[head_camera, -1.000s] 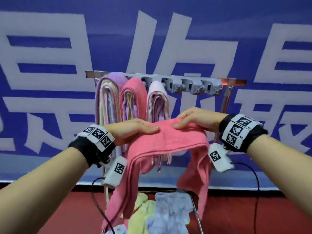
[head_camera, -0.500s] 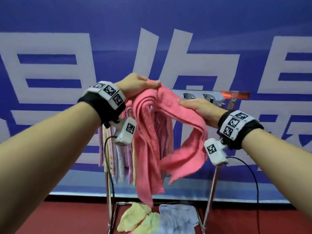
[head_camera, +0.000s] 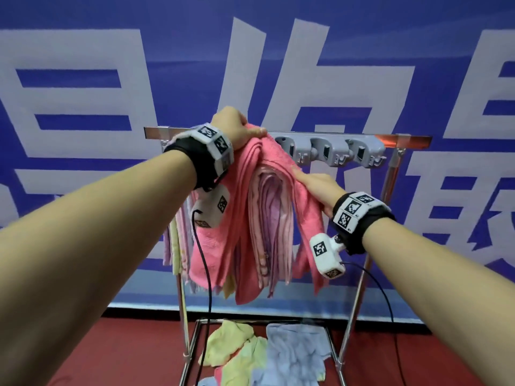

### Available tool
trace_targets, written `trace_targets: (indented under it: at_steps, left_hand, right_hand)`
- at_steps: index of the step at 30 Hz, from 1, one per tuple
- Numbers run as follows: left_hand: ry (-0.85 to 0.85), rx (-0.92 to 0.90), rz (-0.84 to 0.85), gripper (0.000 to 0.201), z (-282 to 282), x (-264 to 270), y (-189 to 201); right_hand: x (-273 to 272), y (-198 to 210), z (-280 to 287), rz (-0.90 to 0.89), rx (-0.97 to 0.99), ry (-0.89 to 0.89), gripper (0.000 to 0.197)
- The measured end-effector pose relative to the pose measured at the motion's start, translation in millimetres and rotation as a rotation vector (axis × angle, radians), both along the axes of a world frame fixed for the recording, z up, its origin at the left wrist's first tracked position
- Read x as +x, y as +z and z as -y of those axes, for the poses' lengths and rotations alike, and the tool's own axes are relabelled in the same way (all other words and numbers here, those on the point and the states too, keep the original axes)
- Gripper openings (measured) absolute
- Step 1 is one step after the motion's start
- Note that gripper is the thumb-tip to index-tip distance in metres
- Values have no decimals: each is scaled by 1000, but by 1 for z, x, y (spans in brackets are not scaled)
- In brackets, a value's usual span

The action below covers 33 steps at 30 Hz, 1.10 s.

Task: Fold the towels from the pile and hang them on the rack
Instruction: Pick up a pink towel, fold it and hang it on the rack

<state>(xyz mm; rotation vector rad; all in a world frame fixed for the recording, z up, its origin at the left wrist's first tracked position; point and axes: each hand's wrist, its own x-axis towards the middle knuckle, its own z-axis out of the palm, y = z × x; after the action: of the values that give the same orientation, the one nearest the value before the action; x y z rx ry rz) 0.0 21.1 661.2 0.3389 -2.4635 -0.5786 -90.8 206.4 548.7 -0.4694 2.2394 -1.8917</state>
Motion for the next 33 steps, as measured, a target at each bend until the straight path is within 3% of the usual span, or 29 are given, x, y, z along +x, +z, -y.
trace_targets:
  at_steps: [2, 6, 11, 13, 16, 18, 21, 23, 28, 31, 33]
  left_hand:
    - [65, -128, 17, 49, -5, -5, -6]
    - [143, -332, -13, 51, -8, -6, -16]
    - [179, -467, 51, 43, -17, 0, -26]
    - [174, -459, 86, 41, -19, 5, -24]
    - [58, -305, 153, 40, -21, 18, -24]
    - [-41, -104, 124, 42, -20, 23, -35]
    - [-182, 262, 3, 64, -23, 27, -69]
    - [-266, 408, -32, 82, -32, 35, -93]
    - [-529, 581, -181, 85, -43, 46, -133]
    - [-533, 573, -126, 74, -43, 47, -142]
    - [-427, 487, -88, 68, -38, 45, -149]
  right_hand:
    - [-6, -3, 6, -72, 122, -47, 50]
    - [-18, -8, 5, -122, 185, -91, 58]
    - [-6, -20, 4, -195, 189, -159, 13]
    - [8, -18, 5, -182, 58, -119, 13]
    - [36, -8, 9, -233, -37, -51, 46]
    - [56, -6, 14, -319, 5, 8, 62]
    - [73, -9, 27, -439, 121, 6, 86]
    - [74, -12, 37, -489, 190, -66, 87]
    - [76, -17, 42, -558, 276, -118, 90]
    - [73, -17, 40, -616, 321, -171, 85]
    - [68, -14, 36, -650, 352, -214, 82]
